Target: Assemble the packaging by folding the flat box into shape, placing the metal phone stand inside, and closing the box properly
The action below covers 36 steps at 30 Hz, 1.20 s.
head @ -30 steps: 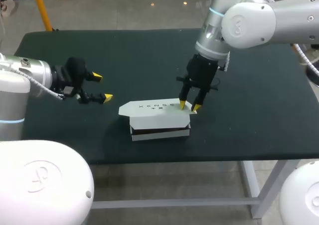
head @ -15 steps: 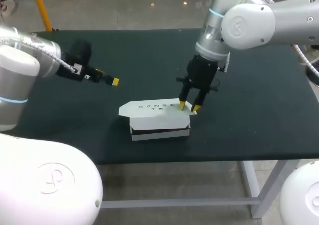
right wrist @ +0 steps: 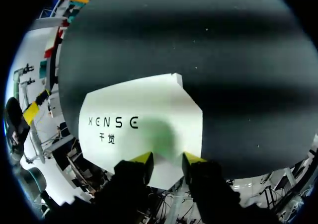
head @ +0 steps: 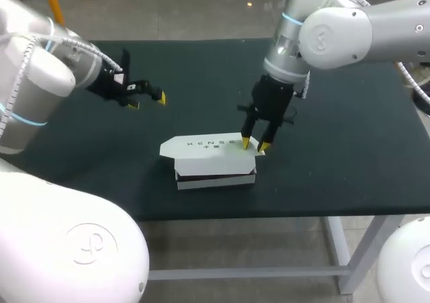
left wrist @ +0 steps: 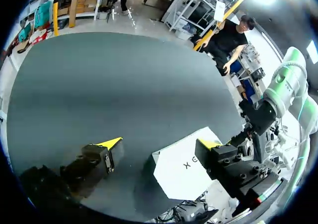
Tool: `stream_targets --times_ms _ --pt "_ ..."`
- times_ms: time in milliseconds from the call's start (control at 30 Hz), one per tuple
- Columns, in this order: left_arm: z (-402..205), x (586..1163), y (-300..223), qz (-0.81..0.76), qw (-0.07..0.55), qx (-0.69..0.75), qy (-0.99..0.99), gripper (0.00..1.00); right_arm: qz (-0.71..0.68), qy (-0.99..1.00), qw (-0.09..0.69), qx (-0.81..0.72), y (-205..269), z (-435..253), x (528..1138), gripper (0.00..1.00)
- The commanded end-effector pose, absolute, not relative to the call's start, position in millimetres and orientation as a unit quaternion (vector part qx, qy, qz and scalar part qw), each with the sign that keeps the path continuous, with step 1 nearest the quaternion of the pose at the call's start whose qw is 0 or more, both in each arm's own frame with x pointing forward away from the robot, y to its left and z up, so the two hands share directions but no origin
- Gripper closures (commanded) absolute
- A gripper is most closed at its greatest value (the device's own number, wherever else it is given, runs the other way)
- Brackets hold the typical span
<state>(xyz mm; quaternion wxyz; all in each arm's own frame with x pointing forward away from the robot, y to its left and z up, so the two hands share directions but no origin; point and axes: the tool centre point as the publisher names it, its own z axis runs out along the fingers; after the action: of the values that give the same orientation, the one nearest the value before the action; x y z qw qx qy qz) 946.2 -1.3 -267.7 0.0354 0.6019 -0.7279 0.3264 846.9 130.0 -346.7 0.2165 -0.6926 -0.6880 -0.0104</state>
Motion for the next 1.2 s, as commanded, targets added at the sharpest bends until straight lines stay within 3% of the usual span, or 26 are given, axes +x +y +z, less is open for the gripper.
stream_targets --times_ms 33,400,467,800,1200 --pt "-273.6 959.3 -18.3 0.152 0.149 0.718 -0.662 0.0 -0.012 -0.687 0.215 -0.695 129.3 -348.7 844.9 0.58" --pt "-281.8 951.6 -23.6 0.066 0.171 0.762 -0.621 0.0 -0.014 -0.685 0.21 -0.697 129.2 -350.0 845.0 0.58" --pt "-281.6 948.4 -19.8 0.073 0.123 0.783 -0.606 0.0 -0.014 -0.685 0.21 -0.698 129.3 -350.1 845.0 0.58" --pt "-281.6 948.4 -19.8 0.073 0.123 0.783 -0.606 0.0 -0.015 -0.684 0.209 -0.698 130.2 -351.2 846.7 0.58" --pt "-301.5 935.1 -46.2 0.035 0.194 0.712 -0.674 0.0 -0.015 -0.683 0.205 -0.701 130.4 -351.7 845.8 0.58"
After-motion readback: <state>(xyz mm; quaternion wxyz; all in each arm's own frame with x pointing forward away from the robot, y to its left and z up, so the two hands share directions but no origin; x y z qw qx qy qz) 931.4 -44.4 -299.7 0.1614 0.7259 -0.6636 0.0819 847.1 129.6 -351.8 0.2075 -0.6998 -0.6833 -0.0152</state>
